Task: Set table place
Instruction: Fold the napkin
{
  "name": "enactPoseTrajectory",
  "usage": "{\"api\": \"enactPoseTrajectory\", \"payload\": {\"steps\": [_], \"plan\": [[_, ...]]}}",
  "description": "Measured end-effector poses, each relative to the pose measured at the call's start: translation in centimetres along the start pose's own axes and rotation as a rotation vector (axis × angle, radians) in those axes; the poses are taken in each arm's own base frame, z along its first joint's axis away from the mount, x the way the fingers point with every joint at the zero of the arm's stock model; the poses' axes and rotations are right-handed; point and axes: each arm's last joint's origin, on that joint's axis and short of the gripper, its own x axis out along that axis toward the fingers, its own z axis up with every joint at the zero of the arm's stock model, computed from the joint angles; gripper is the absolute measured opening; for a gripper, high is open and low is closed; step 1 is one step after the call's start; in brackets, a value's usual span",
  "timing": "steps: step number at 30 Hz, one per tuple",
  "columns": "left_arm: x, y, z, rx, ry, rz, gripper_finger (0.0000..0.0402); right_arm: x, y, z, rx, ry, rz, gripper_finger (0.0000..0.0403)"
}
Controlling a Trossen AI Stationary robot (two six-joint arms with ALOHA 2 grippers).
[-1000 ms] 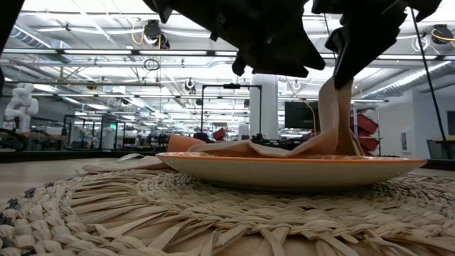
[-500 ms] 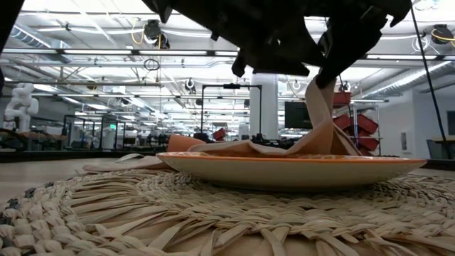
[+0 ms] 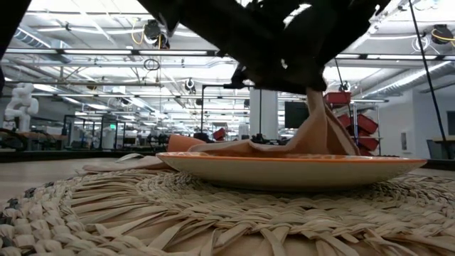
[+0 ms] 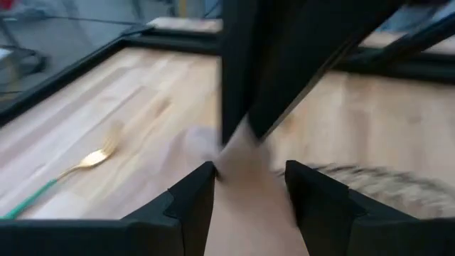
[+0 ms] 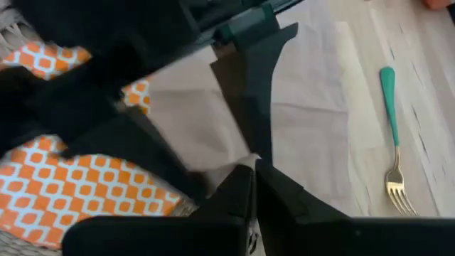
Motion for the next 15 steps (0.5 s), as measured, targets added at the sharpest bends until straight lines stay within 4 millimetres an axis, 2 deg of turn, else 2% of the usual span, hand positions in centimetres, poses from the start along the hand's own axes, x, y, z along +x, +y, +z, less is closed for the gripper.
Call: {"api": "enactPoseTrajectory", "payload": {"steps": [7,15], "plan": [[-0.03,0.24,0.34,0.039,-0.02,0.1,0.016,-0.13,-0.03,-0.22,0.005,0.025,-0.008,0.0],[-0.18,0.19,0.3,0.088,-0.01,0.107,0.0152,-0.32,0.45,-0.53,0.0,0.035,-0.003,0.0]]}}
